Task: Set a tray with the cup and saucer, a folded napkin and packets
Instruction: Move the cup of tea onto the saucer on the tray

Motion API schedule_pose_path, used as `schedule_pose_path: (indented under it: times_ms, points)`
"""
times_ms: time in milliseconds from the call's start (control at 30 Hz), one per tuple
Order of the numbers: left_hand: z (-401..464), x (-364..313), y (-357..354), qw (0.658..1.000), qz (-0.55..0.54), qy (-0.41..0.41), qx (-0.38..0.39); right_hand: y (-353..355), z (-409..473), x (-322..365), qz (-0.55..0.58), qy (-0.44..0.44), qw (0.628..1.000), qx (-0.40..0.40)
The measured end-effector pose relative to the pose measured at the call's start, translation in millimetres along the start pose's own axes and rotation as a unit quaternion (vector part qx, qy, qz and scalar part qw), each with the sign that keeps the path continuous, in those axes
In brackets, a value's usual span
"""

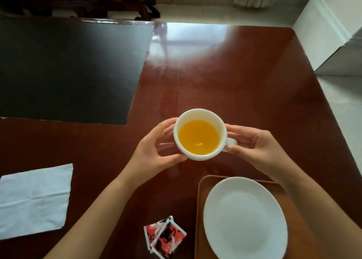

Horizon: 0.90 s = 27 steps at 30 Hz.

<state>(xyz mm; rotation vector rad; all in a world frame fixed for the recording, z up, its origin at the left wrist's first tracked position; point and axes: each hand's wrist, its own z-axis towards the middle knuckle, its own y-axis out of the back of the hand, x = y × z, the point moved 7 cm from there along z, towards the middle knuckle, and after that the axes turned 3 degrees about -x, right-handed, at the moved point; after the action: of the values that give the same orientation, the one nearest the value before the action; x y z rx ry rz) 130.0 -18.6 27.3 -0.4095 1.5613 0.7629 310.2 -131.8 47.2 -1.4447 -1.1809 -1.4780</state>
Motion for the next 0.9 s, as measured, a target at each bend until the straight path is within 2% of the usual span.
schedule_pose_path:
  times_ms: [333, 900]
  points:
    - [-53.4, -4.6, -77.5, 1.0, 0.022, 0.008, 0.019, 36.8, -73.9, -14.1, 0.008, -0.038, 0.998, 0.052]
    - [-116.8, 10.5, -139.1, 0.997, 0.079, -0.004, 0.004, 50.3, -147.4, -73.5, -0.026, -0.06, 0.997, 0.035]
